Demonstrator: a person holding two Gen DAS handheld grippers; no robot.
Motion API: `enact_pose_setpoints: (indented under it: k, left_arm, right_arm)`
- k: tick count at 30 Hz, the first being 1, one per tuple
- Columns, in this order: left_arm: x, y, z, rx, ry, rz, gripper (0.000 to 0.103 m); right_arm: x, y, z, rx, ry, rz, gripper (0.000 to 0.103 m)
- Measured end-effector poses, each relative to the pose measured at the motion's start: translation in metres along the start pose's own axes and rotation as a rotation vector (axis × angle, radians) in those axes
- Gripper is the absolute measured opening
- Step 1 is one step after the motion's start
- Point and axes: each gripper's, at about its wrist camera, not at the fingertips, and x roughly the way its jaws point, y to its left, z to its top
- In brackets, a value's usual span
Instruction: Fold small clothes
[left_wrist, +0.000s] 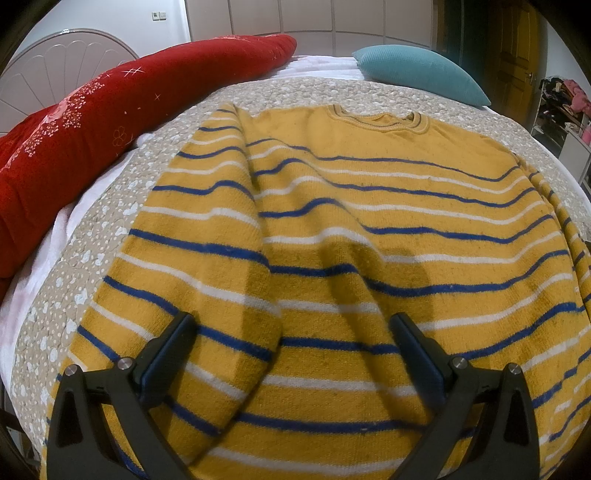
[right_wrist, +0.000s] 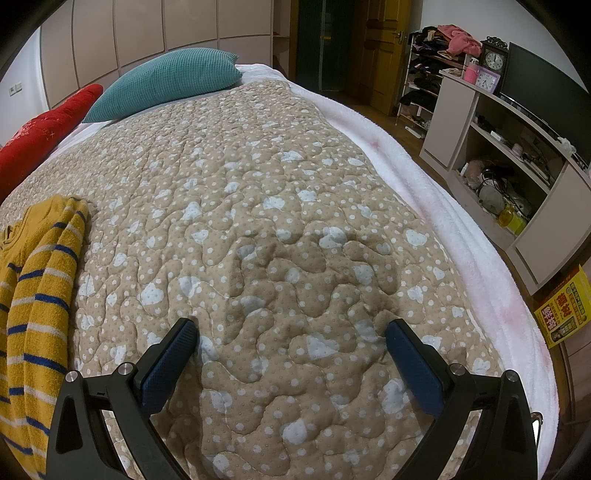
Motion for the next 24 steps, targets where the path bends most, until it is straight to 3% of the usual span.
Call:
enact_pose_setpoints:
  k: [9, 15, 20, 24]
  left_arm:
    - [0.0, -0.001, 0.0, 0.0, 0.0, 0.0, 0.103]
    - [-0.005, 0.003, 0.001, -0.015, 0.006, -0.026, 0.103]
    - [-0.046, 0.014, -0.007, -0.005, -0.047, 0.001, 0.103]
    - [-0.086, 0.037, -0.017, 0.042, -0.13, 0.07, 0.103]
  right_arm:
    - [0.001, -0.002, 0.001, 0.012, 0.01, 0.01, 0.103]
    - [0.01, -0.005, 0.018, -0.006, 0.145, 0.034, 0.103]
    - [-0.006, -0.006, 0.012, -0.009, 0.116, 0.028, 0.099]
    - [-0.037, 0.0, -0.006, -0.021, 0.04, 0.088, 0.093]
